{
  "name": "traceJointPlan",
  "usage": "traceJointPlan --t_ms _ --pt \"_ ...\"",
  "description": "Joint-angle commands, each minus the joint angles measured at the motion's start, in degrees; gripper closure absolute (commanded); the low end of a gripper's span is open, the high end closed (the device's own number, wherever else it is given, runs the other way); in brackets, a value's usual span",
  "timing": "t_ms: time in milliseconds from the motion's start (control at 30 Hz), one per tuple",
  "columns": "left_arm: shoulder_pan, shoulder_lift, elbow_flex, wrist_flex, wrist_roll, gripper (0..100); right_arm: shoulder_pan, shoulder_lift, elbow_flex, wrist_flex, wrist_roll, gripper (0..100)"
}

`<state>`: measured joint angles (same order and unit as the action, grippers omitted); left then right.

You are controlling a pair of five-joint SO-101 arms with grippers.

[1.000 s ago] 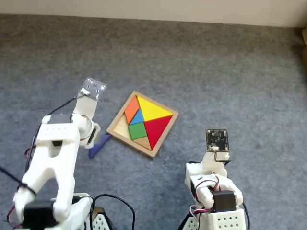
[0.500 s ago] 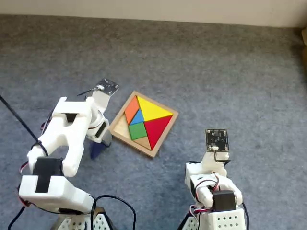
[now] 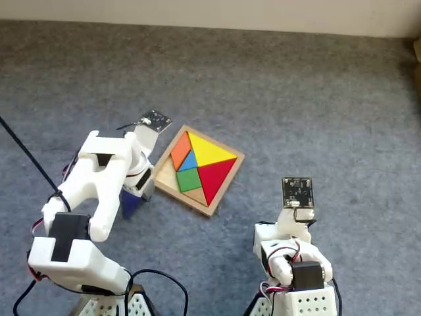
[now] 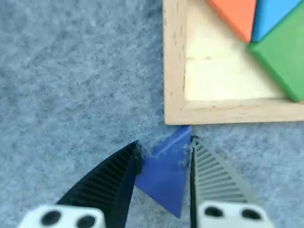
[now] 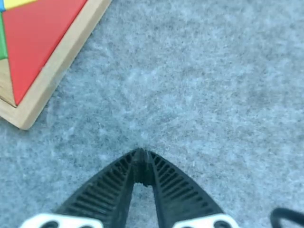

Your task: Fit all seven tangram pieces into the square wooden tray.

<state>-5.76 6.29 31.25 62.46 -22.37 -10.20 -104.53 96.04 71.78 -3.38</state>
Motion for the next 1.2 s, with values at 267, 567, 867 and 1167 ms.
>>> traceJointPlan --t_ms 267,567,867,1167 --pt "-0.7 -8.4 0.1 4.2 3.6 76 0.7 -1.0 5.9 0.3 0.5 99.1" --pt "-3.6 -13.3 9.8 1.0 3.6 77 0.7 -1.0 5.9 0.3 0.5 99.1" --pt "-4.5 -13.2 12.1 -4.1 3.6 77 2.0 -1.0 5.9 0.3 0.5 99.1" --pt "-4.5 -13.1 11.5 -5.6 3.5 77 2.0 -1.0 5.9 0.3 0.5 99.1"
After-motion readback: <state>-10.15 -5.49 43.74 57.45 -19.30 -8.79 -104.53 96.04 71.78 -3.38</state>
